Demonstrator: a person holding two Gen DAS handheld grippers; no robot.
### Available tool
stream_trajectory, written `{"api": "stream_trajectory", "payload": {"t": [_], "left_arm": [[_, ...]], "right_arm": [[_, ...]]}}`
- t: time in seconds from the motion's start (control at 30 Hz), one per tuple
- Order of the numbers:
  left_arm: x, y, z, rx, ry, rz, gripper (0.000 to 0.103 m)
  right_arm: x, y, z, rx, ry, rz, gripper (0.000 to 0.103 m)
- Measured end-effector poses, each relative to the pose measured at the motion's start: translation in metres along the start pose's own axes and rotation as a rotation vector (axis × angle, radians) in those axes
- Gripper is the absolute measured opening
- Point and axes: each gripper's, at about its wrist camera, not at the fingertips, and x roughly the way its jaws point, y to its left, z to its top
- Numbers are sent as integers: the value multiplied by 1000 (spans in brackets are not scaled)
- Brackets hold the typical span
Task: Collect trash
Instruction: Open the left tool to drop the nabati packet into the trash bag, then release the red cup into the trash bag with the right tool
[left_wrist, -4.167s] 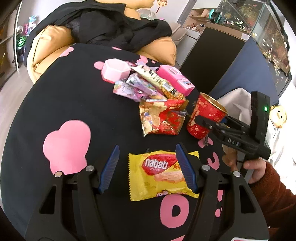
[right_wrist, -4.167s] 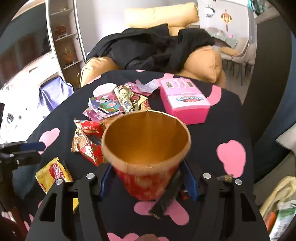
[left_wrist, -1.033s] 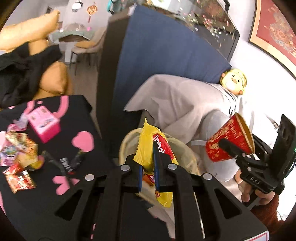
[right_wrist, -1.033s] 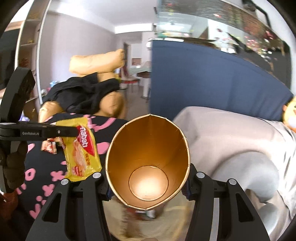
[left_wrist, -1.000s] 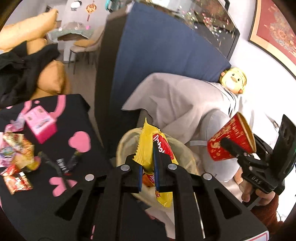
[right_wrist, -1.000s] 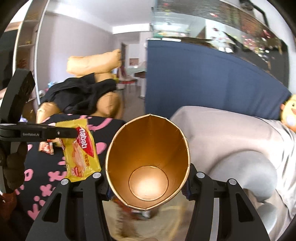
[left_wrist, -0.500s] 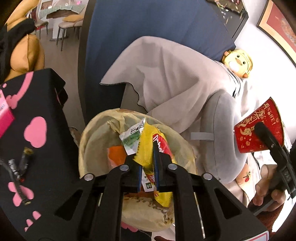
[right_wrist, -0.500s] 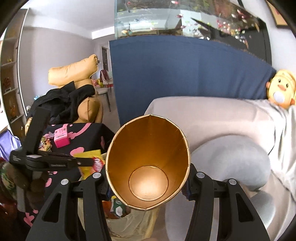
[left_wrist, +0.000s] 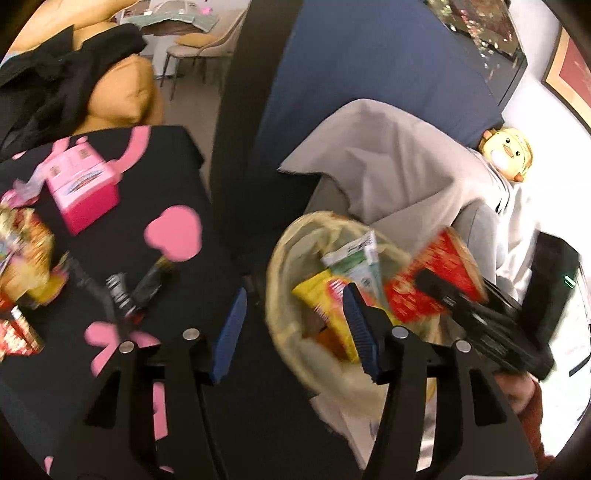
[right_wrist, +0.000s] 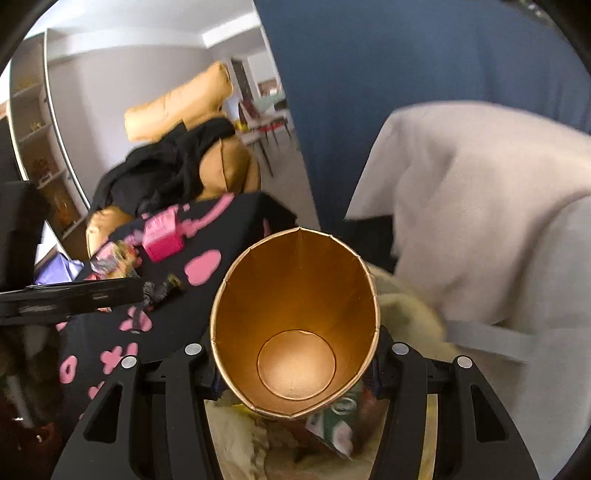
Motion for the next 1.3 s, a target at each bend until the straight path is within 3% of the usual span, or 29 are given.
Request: {"api": "stream_trajectory", "payload": {"t": [0.27, 0.67, 0.93, 1.07, 1.3], "left_arm": [[-46, 34, -31, 42, -77, 53, 57], [-72, 105, -58, -136, -107, 58, 57], [-96, 128, -63, -146, -166, 63, 62], [-103, 145, -68, -184, -177, 79, 62], [-117, 176, -77, -254, -194, 125, 63]], "right_arm": [[64, -9, -28, 48, 173, -61, 51], [86, 3, -35, 17, 313, -101, 52], [53, 16, -25, -13, 237, -130, 62], [29, 26, -16, -57, 197, -163, 63], [0, 55, 1, -121, 137, -108, 63]]}}
